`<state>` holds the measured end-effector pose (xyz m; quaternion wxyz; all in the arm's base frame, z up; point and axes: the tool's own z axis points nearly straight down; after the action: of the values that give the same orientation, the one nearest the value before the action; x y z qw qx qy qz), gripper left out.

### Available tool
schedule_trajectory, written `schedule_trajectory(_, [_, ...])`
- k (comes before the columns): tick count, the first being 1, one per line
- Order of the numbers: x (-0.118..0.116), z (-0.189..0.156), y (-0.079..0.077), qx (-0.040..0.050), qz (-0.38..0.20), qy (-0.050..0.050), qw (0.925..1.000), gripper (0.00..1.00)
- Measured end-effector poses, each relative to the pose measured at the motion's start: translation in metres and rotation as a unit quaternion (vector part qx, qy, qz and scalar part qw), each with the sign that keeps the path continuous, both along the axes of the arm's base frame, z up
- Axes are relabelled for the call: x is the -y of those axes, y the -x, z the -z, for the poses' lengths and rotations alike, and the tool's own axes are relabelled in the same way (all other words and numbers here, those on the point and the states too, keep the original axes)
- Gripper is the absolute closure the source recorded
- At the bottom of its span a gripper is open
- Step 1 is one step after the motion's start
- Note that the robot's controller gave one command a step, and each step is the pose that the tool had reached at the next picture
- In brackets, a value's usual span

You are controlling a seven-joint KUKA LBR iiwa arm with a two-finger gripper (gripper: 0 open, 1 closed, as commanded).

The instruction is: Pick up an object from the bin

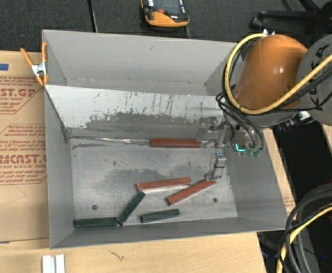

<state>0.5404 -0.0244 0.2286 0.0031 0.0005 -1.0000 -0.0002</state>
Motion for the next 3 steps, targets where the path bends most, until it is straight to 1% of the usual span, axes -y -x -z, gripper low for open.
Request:
schedule_trajectory(1, [0.0, -0.005, -0.001, 0.0042, 0.0, 0.0, 1.0, 0.0])
schedule_trajectory(2, [-0.03, 0.074, 0.012, 0.0054, -0.053, 0.0, 0.9986, 0.0])
schedule_trajectory(3, [-0.044, 0.081, 0.029, 0.0027, -0.126, 0.0, 0.992, 0.0])
